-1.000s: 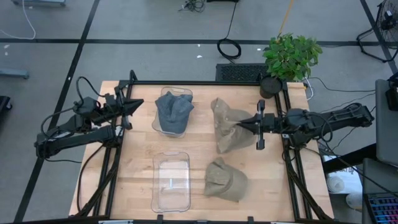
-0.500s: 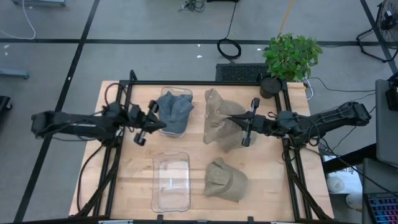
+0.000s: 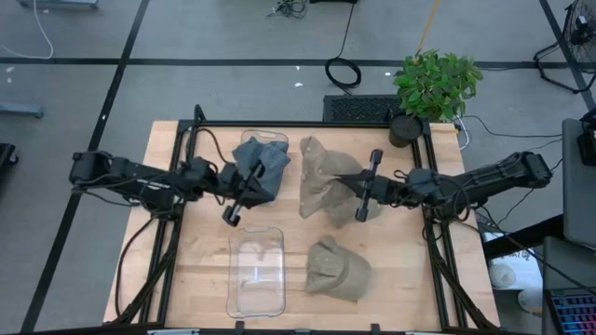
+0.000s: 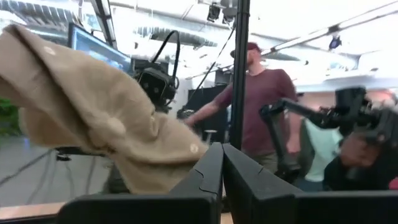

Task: Stack caps by color
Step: Put the top brown cap into the bottom transparent bin

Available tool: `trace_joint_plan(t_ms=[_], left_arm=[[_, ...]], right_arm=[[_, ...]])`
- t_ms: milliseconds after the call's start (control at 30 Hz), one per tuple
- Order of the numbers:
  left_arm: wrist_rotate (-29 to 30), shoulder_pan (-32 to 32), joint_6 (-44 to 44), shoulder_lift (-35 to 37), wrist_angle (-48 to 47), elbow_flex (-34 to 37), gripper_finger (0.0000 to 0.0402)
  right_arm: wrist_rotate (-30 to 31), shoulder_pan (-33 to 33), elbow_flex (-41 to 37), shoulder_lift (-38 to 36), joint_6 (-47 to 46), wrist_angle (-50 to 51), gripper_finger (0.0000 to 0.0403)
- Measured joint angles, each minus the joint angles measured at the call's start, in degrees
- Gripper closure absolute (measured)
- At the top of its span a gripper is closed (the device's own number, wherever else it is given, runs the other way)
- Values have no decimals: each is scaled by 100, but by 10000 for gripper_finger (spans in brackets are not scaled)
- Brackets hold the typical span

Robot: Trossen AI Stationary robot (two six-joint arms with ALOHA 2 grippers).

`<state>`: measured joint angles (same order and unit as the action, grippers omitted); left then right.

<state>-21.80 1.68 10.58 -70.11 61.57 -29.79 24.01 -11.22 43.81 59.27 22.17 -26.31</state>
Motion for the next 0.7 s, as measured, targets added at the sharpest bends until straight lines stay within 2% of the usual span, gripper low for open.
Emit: trace_joint_plan(t_ms=[100, 267, 433, 600, 700], left_arm=[[-1, -63, 375, -220, -20, -203, 385], [1, -108, 439, -498, -32, -363, 385], [243, -108, 582, -574, -54, -367, 384], [807, -113, 1501, -570, -128, -367, 379], [1082, -101, 1553, -570, -226, -367, 353]], right_arm=[[-2, 0, 0, 52, 0, -2, 403], [-112, -11, 0, 80, -28, 9, 403], [-177, -89, 0, 93, -28, 70, 403], [-178, -94, 0, 91, -43, 165, 403], [-179, -94, 0, 96, -43, 147, 403]])
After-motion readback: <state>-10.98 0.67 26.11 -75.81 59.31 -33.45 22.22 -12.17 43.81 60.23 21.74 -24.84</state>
